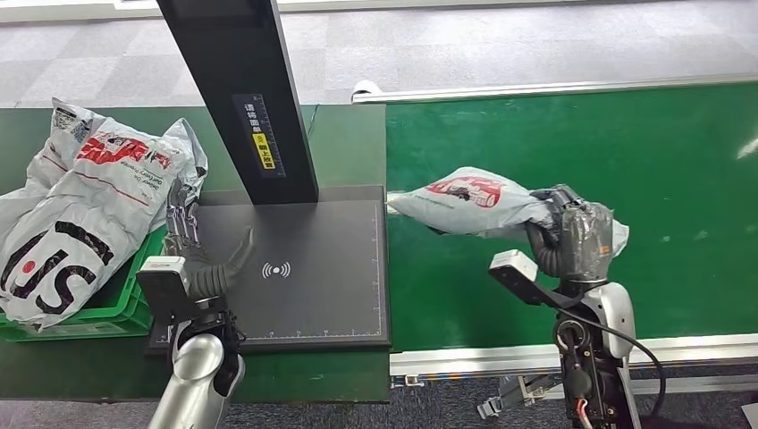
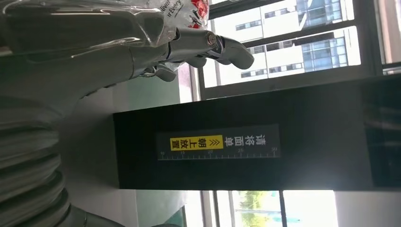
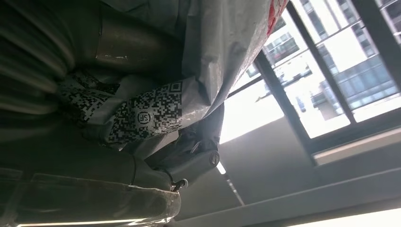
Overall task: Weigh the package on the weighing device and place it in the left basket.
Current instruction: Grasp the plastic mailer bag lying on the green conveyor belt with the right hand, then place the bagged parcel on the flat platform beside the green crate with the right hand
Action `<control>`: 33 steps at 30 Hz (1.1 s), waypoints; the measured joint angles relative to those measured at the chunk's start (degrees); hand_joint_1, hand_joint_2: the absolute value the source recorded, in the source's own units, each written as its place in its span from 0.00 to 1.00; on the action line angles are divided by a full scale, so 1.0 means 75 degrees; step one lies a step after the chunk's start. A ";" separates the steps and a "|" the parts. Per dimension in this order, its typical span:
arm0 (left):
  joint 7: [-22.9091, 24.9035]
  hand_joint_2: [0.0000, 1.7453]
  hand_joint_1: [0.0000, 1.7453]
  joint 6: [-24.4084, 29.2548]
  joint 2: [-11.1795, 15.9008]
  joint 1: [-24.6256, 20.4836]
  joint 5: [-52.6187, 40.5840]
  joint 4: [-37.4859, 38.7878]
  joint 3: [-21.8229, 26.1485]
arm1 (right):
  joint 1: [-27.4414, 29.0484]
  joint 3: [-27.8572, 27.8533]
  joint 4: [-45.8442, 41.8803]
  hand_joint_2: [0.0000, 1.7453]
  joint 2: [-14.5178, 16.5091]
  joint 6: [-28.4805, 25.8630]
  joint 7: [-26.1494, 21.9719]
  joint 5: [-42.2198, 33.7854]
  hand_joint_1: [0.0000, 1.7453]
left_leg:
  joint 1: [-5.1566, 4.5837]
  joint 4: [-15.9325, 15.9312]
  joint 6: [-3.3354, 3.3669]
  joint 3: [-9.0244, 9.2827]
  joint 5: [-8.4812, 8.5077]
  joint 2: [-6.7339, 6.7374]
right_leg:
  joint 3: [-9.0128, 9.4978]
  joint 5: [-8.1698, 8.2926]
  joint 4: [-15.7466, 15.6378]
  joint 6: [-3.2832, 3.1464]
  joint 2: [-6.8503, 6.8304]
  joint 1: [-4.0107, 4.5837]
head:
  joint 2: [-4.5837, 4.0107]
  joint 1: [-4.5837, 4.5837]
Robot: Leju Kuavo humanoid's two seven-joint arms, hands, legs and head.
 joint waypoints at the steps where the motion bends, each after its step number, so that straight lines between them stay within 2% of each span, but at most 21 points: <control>1: 0.0015 1.00 0.00 -0.0061 0.0000 -0.0027 0.0119 -0.0005 0.0002 | 0.0010 0.0208 0.0020 1.00 0.0015 0.0000 0.0010 0.0049 1.00 | 0.0000 0.0000 -0.0001 0.0000 0.0001 0.0000 | 0.0000 0.0000 0.0000 0.0000 0.0000 0.0000 | 0.0000 0.0000; 9: -0.0021 1.00 0.00 -0.0208 0.0000 -0.0272 0.0497 0.0190 -0.0060 | -0.0179 0.1242 0.0635 1.00 0.0087 0.0085 0.0031 -0.0308 1.00 | -0.0002 0.0002 0.0003 -0.0001 0.0008 -0.0003 | 0.0004 0.0002 0.0001 0.0002 -0.0002 -0.0003 | 0.0000 0.0001; 16: -0.0037 1.00 0.00 -0.0261 -0.0009 -0.0465 0.0638 0.0390 -0.0266 | -0.1348 0.1693 0.2238 1.00 0.0264 0.0069 -0.0178 -0.0488 1.00 | -0.0002 0.0003 0.0003 0.0005 0.0009 0.0010 | 0.0004 0.0010 0.0002 0.0004 0.0005 -0.0002 | 0.0000 0.0000; 20: -0.0089 1.00 0.00 -0.0272 -0.0017 -0.0556 0.0773 0.0506 -0.0386 | -0.2206 0.2158 0.3334 1.00 0.0569 0.0343 -0.0171 0.0036 1.00 | 0.0003 0.0002 0.0002 0.0009 0.0010 0.0018 | 0.0003 0.0013 0.0007 -0.0001 0.0014 0.0004 | 0.0000 0.0000; 24: -0.0122 1.00 0.00 -0.0333 -0.0028 -0.0721 0.0909 0.0705 -0.0499 | -0.2891 0.2934 0.4327 1.00 0.1023 0.0684 -0.0191 0.0754 1.00 | 0.0008 0.0001 0.0001 0.0015 0.0011 0.0023 | 0.0002 0.0012 0.0008 -0.0003 0.0022 0.0009 | 0.0000 0.0001; 27: -0.0129 1.00 0.00 -0.0371 -0.0036 -0.0841 0.0976 0.0864 -0.0552 | -0.3152 0.3536 0.4846 1.00 0.1347 0.0837 -0.0328 0.0969 1.00 | 0.0008 0.0001 0.0000 0.0016 0.0011 0.0023 | 0.0002 0.0012 0.0008 -0.0004 0.0022 0.0010 | 0.0000 0.0000; 33: -0.0137 1.00 0.00 -0.0469 -0.0093 -0.0991 0.0992 0.1092 -0.0646 | -0.3300 0.4483 0.5219 1.00 0.1758 0.1252 -0.0869 0.0721 1.00 | 0.0005 0.0002 0.0001 0.0016 0.0011 0.0025 | 0.0004 0.0012 0.0007 -0.0003 0.0022 0.0006 | 0.0000 0.0003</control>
